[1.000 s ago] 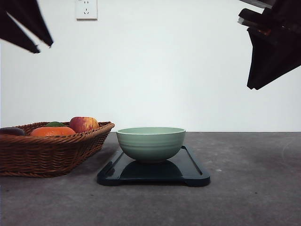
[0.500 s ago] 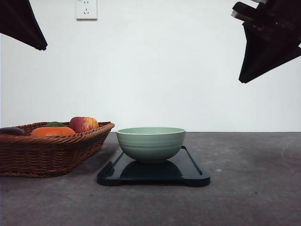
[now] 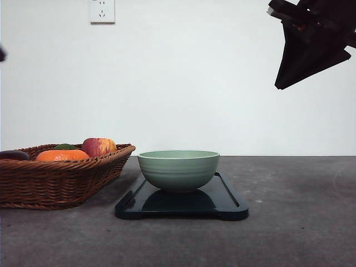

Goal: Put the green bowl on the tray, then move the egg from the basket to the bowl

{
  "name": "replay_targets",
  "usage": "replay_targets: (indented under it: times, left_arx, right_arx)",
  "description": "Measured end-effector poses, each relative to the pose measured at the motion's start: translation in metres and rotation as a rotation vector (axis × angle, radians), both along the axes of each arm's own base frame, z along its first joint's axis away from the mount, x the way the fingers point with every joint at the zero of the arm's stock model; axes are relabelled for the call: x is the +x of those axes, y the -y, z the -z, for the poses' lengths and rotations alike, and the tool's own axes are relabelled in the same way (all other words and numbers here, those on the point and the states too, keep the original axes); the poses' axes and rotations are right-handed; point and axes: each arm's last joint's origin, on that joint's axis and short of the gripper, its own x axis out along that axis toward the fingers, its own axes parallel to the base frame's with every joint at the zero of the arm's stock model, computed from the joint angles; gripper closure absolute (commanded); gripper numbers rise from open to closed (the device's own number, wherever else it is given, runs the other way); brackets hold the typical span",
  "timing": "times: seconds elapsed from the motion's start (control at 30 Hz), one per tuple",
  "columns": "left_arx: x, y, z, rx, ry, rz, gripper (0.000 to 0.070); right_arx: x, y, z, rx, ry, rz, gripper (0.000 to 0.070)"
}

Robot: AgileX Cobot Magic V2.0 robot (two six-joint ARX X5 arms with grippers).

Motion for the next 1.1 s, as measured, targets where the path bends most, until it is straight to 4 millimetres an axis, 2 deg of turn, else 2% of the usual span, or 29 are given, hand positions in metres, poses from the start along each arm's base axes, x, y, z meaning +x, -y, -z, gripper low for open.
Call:
replay_targets:
  times: [0.2,0.3,0.57,1.1]
  left_arx:
    - [-0.021,-0.015,0.06,-0.004,0.028,-0.092,0.07]
    - [-0.026,-0.017,0.075,-0.006,0.042,-0.114,0.07]
    - [-0.032,-0.025,0.087,-0.001,0.123,-0.211,0.07]
    - [-0.032,-0.025,0.086,0.001,0.136,-0.211,0.07]
  right_arx:
    - [0.001,0.0,-0.001,0.006,0.012,0.0,0.0685]
    - [0.001,-0.001,-0.002,0.009,0.021,0.0,0.0685]
    - [0.002,-0.001,-0.003,0.017,0.037,0.0,0.0685]
    - [0.002,-0.001,-0.003,0.017,0.038,0.0,0.0685]
